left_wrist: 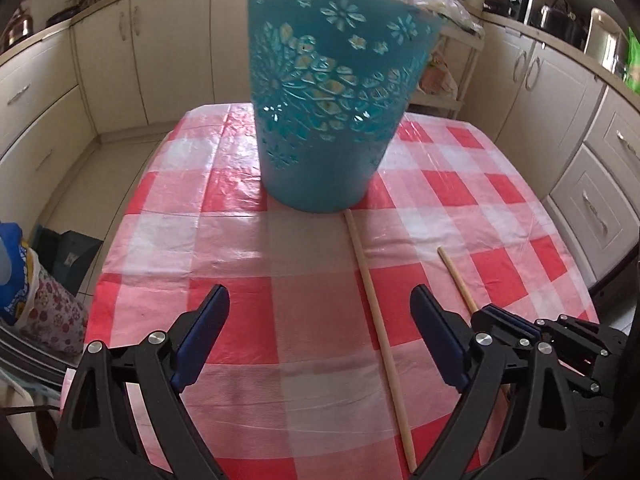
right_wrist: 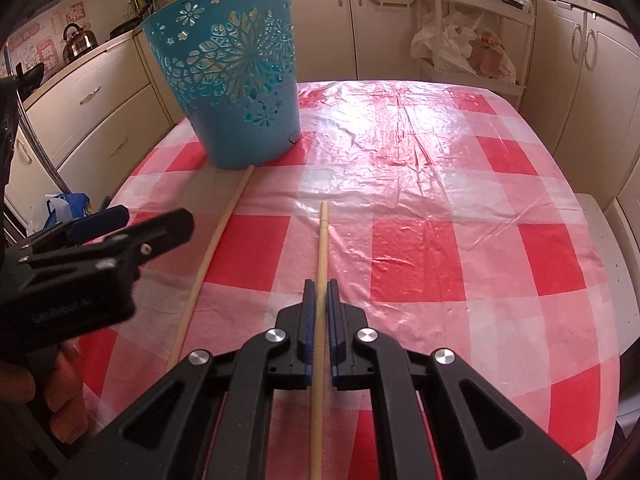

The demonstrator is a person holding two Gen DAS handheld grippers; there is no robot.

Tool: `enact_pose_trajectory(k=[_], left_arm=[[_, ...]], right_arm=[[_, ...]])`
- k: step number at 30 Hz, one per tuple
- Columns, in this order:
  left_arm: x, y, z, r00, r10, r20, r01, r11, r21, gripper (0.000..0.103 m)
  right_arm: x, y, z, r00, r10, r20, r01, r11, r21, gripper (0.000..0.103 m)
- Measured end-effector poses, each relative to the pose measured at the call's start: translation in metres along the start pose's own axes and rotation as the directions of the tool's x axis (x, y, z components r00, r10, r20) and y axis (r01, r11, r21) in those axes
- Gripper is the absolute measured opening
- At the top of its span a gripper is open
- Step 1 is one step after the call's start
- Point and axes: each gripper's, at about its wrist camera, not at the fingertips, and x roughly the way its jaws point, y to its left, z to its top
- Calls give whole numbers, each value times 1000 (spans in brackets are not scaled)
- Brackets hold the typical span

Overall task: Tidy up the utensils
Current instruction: 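Close the right gripper on a wooden stick while the left gripper grasps another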

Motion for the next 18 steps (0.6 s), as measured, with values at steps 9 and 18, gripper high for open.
enact_pose_trajectory(k=[9, 18], left_arm=[[21, -29, -9, 997, 44, -66, -35, 991, 126, 60], [2, -10, -20, 995, -34, -89, 41, 995, 88, 5]], right_arm=[[0, -7, 1, 1000, 21, 6, -21, 999, 40, 7], [0, -1, 0, 1000, 11, 0, -11, 1000, 6, 10]])
